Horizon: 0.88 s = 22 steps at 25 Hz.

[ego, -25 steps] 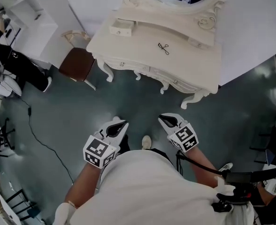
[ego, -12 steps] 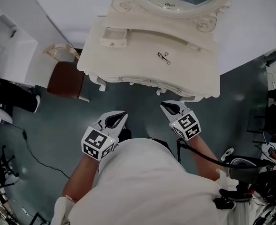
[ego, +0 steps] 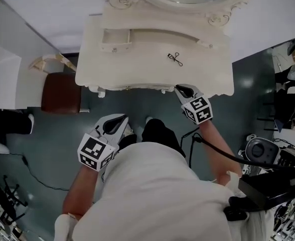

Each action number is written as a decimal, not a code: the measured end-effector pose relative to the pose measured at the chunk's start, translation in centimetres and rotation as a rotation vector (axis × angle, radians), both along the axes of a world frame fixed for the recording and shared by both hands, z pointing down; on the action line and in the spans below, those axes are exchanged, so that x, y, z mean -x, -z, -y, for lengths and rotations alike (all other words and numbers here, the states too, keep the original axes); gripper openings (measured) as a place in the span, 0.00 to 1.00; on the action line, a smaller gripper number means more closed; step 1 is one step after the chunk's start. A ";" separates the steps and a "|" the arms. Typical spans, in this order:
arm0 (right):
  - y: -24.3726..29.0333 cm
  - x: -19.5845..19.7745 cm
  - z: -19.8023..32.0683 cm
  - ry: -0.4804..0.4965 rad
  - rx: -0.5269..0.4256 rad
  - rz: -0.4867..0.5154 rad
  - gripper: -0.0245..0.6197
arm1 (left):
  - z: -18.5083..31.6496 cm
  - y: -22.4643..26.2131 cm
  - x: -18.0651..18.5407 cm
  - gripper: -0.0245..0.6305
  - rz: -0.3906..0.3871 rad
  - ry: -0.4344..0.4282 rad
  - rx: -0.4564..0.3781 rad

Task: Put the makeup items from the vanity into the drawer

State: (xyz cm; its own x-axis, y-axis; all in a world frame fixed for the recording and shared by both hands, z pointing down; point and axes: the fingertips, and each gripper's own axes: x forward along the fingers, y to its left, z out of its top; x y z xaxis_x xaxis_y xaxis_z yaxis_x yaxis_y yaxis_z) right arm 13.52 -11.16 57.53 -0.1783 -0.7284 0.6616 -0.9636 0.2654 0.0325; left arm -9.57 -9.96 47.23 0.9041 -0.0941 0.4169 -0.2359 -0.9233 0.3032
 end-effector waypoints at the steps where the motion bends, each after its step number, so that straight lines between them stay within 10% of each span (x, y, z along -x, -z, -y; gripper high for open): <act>1: -0.5 -1.0 1.1 -0.013 0.007 -0.013 0.09 | 0.8 0.0 0.0 0.04 -0.003 0.012 0.007; 22: -10.3 -12.6 16.9 0.080 0.198 -0.190 0.14 | 14.9 1.7 -5.3 0.04 0.070 0.212 0.008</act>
State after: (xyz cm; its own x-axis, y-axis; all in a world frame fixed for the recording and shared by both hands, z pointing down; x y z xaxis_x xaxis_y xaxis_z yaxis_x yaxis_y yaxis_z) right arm 26.15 -28.04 67.87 -0.0892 -0.5701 0.8167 -0.9211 0.3591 0.1501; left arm -4.29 -24.82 45.57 0.8334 -0.2752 0.4794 -0.4450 -0.8484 0.2866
